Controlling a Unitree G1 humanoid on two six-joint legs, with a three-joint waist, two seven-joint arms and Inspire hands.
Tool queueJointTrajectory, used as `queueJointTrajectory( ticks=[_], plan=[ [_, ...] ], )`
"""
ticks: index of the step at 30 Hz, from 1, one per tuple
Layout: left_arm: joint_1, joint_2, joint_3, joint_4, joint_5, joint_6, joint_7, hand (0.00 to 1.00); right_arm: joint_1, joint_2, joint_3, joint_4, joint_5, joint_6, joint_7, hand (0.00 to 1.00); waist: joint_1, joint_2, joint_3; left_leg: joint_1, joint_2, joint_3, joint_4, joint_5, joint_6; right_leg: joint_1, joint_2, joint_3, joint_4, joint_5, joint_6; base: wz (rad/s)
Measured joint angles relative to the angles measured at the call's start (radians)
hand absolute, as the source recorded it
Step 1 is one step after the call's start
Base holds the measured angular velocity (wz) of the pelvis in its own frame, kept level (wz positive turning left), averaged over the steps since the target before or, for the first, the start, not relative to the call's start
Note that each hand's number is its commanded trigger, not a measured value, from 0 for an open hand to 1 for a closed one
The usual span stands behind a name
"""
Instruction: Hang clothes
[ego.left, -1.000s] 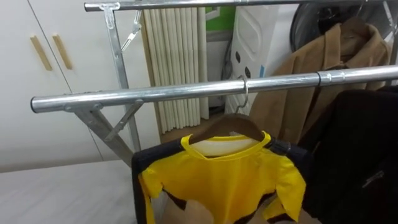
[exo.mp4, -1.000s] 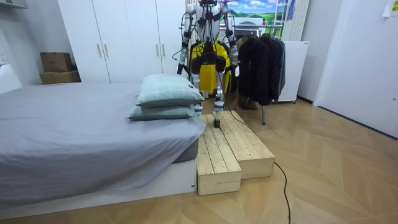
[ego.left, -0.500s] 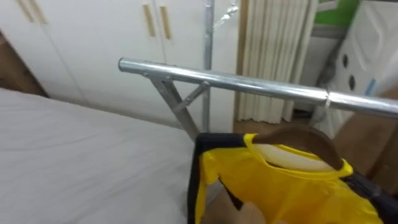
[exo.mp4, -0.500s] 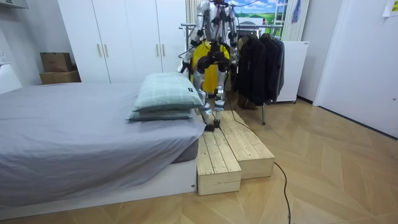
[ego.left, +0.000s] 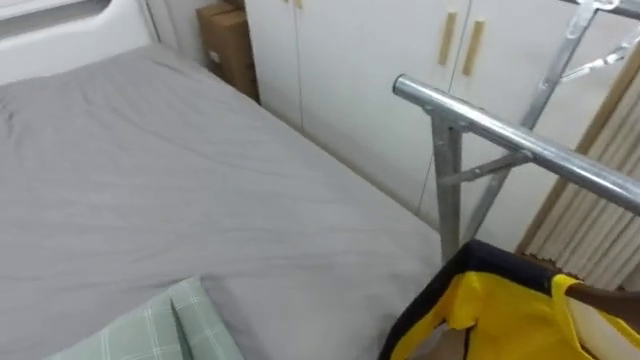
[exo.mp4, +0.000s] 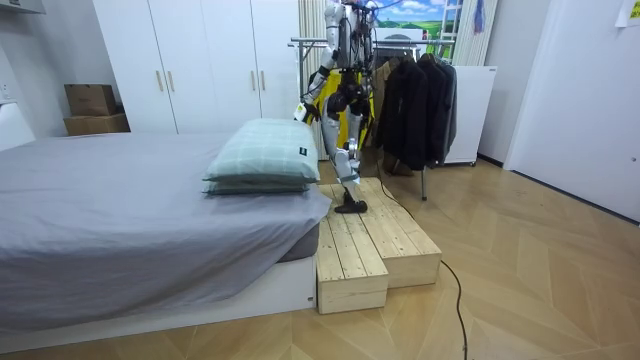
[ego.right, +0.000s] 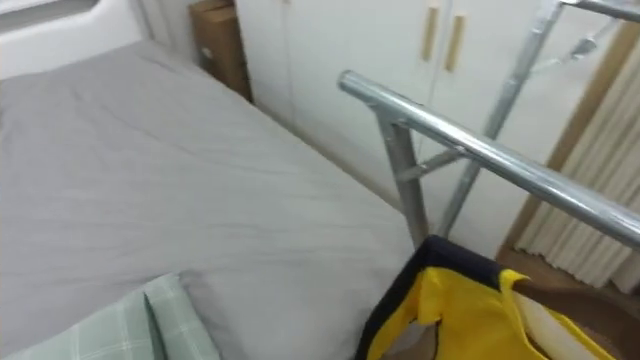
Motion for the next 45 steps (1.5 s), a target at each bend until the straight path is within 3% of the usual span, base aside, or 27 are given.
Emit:
queueJointTrajectory(
  ticks=[2, 3, 4, 5, 6, 7, 8, 10, 13, 16, 18, 20, 24, 26, 30, 37, 41, 45],
  plan=[
    [-0.002, -0.015, 0.0, 0.008, 0.0, 0.0, -0.003, 0.0, 0.011, 0.0, 0.0, 0.001, 0.0, 0.003, -0.006, 0.0, -0.003, -0.006, 0.0018, 0.002, -0.004, -0.001, 0.0, 0.0, 0.0, 0.003, -0.01, 0.09, 0.009, 0.012, -0.007, 0.46],
    [-0.002, -0.018, 0.0, 0.009, 0.0, 0.0, -0.005, 0.0, 0.018, 0.0, -0.001, 0.002, 0.001, 0.004, -0.01, 0.0, -0.004, -0.007, 0.0027, 0.003, -0.006, -0.005, -0.001, 0.001, 0.001, 0.002, -0.015, 0.115, 0.018, 0.013, -0.007, 0.57],
    [-0.004, -0.02, 0.001, 0.019, 0.0, 0.0, -0.017, 0.0, 0.037, 0.001, -0.008, 0.002, 0.001, 0.004, -0.013, 0.0, -0.012, -0.01, 0.0028, 0.002, -0.013, -0.046, -0.008, 0.004, 0.006, 0.002, -0.018, 0.174, 0.026, 0.016, -0.013, 0.81],
    [-0.004, -0.02, 0.002, 0.031, 0.0, 0.0, -0.025, 0.0, 0.061, 0.001, -0.031, 0.002, 0.003, 0.003, -0.013, 0.0, -0.033, -0.012, 0.0039, -0.002, -0.019, -0.097, -0.01, 0.008, 0.013, 0.002, -0.019, 0.261, 0.029, 0.021, -0.022, 0.92],
    [-0.005, -0.02, 0.002, 0.036, 0.0, 0.0, -0.029, 0.0, 0.075, 0.002, -0.046, 0.003, 0.003, 0.002, -0.014, 0.0, -0.04, -0.016, 0.0043, -0.004, -0.024, -0.121, -0.011, 0.011, 0.019, -0.001, -0.019, 0.309, 0.033, 0.023, -0.026, 1.09],
    [-0.005, -0.02, 0.003, 0.047, 0.001, 0.001, -0.037, 0.0, 0.102, 0.004, -0.074, 0.005, 0.002, 0.003, -0.017, 0.0, -0.054, -0.02, 0.004, -0.011, -0.033, -0.169, -0.01, 0.019, 0.031, -0.009, -0.017, 0.411, 0.037, 0.029, -0.031, 1.0],
    [-0.005, -0.02, 0.004, 0.055, 0.001, 0.003, -0.04, 0.0, 0.126, 0.005, -0.101, 0.011, -0.006, 0.004, -0.019, 0.0, -0.06, -0.023, 0.0049, -0.022, -0.039, -0.204, -0.009, 0.021, 0.033, -0.016, -0.008, 0.512, 0.025, 0.037, -0.025, 0.92],
    [-0.002, -0.02, 0.014, 0.072, 0.001, 0.01, -0.04, 0.0, 0.15, 0.005, -0.118, 0.02, -0.03, 0.009, -0.039, 0.0, -0.064, -0.024, 0.0039, -0.039, -0.054, -0.245, -0.01, 0.024, 0.04, -0.007, 0.003, 0.58, -0.001, 0.053, 0.001, 0.72],
    [0.006, -0.016, 0.024, 0.094, 0.001, 0.037, -0.04, 0.0, 0.176, 0.005, -0.118, 0.047, -0.06, 0.041, -0.069, 0.0, -0.084, -0.022, 0.0048, -0.05, -0.067, -0.32, -0.019, 0.028, 0.046, 0.02, 0.002, 0.59, -0.005, 0.058, 0.016, 0.81],
    [0.017, -0.009, 0.024, 0.094, 0.0, 0.052, -0.039, 0.0, 0.189, 0.005, -0.119, 0.038, -0.066, 0.059, -0.096, 0.0, -0.088, -0.021, 0.0074, -0.07, -0.081, -0.391, -0.011, 0.033, 0.053, 0.045, 0.004, 0.653, -0.029, 0.056, 0.041, 0.68],
    [0.021, -0.009, 0.049, 0.095, -0.005, 0.058, -0.037, 0.0, 0.186, 0.004, -0.118, 0.023, -0.073, 0.064, -0.113, 0.0, -0.075, -0.021, 0.0077, -0.086, -0.094, -0.413, -0.007, 0.038, 0.058, 0.044, 0.001, 0.689, -0.039, 0.049, 0.053, 0.41],
    [0.031, -0.008, 0.095, 0.109, -0.028, 0.061, -0.028, 0.0, 0.176, 0.006, -0.119, -0.031, -0.119, 0.066, -0.134, 0.0, -0.06, -0.014, 0.0101, -0.098, -0.103, -0.423, 0.002, 0.041, 0.059, 0.044, -0.004, 0.696, -0.04, 0.04, 0.068, 0.2],
    [0.024, -0.009, 0.102, 0.115, -0.064, 0.06, -0.016, 0.0, 0.121, 0.009, -0.115, -0.072, -0.144, 0.053, -0.143, 0.0, -0.055, -0.001, 0.0092, -0.139, -0.105, -0.45, 0.045, 0.041, 0.06, 0.043, -0.003, 0.694, -0.057, 0.04, 0.071, 0.2],
    [0.023, -0.009, 0.101, 0.113, -0.067, 0.055, -0.012, 0.0, 0.097, 0.016, -0.094, -0.084, -0.137, 0.02, -0.125, 0.0, -0.051, 0.004, 0.0104, -0.15, -0.107, -0.462, 0.046, 0.049, 0.061, 0.042, -0.001, 0.685, -0.066, 0.041, 0.077, 0.14],
    [0.034, -0.01, 0.101, 0.098, -0.069, 0.049, -0.008, 0.0, 0.091, 0.021, -0.051, -0.112, -0.109, 0.001, -0.101, 0.0, -0.047, 0.012, 0.0135, -0.157, -0.113, -0.478, 0.038, 0.065, 0.061, 0.041, -0.003, 0.675, -0.073, 0.038, 0.078, 0.16],
    [0.04, -0.008, 0.103, 0.084, -0.068, 0.048, 0.006, 0.0, 0.098, 0.025, -0.02, -0.068, -0.034, -0.022, -0.056, 0.0, -0.058, -0.005, 0.0071, -0.161, -0.137, -0.506, 0.018, 0.081, 0.067, 0.044, -0.018, 0.644, -0.074, 0.032, 0.085, 0.14],
    [0.037, 0.005, 0.108, 0.086, -0.068, 0.048, 0.006, 0.0, 0.103, 0.026, -0.019, -0.011, 0.059, -0.038, -0.014, 0.0, -0.061, -0.018, 0.0127, -0.167, -0.144, -0.523, 0.013, 0.082, 0.067, 0.046, -0.021, 0.655, -0.074, 0.029, 0.09, 0.13],
    [0.033, 0.008, 0.1, 0.085, -0.068, 0.048, 0.006, 0.0, 0.104, 0.026, -0.019, 0.01, 0.111, -0.039, 0.001, 0.0, -0.063, -0.015, 0.0153, -0.175, -0.147, -0.534, 0.015, 0.082, 0.067, 0.044, -0.021, 0.662, -0.075, 0.029, 0.09, 0.1]
  ],
)
